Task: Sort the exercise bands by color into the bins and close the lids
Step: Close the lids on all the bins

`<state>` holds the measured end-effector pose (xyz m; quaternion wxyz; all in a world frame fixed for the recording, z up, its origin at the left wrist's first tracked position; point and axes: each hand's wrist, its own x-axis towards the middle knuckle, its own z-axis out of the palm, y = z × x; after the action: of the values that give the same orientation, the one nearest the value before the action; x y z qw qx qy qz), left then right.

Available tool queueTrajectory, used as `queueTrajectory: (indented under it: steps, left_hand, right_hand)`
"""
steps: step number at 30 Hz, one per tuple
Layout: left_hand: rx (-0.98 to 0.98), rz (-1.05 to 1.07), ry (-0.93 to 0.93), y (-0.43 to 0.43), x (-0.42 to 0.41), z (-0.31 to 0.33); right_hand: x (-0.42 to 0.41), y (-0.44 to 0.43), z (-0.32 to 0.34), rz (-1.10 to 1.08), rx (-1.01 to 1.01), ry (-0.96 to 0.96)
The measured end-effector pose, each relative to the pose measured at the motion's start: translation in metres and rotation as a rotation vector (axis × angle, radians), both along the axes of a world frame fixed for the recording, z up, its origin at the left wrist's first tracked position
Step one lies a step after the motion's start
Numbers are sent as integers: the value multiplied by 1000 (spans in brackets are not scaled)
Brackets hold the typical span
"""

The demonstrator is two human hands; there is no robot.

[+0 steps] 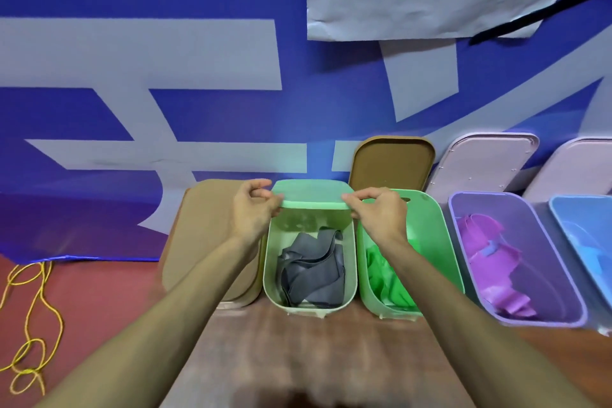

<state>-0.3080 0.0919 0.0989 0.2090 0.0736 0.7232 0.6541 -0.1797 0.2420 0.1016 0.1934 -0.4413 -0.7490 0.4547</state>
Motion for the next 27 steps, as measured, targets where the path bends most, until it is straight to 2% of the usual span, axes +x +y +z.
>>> queueTrajectory:
  steps: [3,6,15,19,27]
  left_hand:
    - [2,45,-86,-21,19,-8]
    - [-56,-7,-152,-44,38,-24]
    - [-390,-322,198,-86,79,-51]
    - [-489,-331,315,-87,84,-54]
    - [-608,-332,377,-87,94,-57]
  right_hand:
    - [20,-18,-9,-27,-34,-46]
    - [42,-38,-15,7,-65,-103]
    - [80,-72,-31,161,85,-246]
    - [88,-80,-46,215,116,-337]
    - [86,-89,-59,273,165,-376]
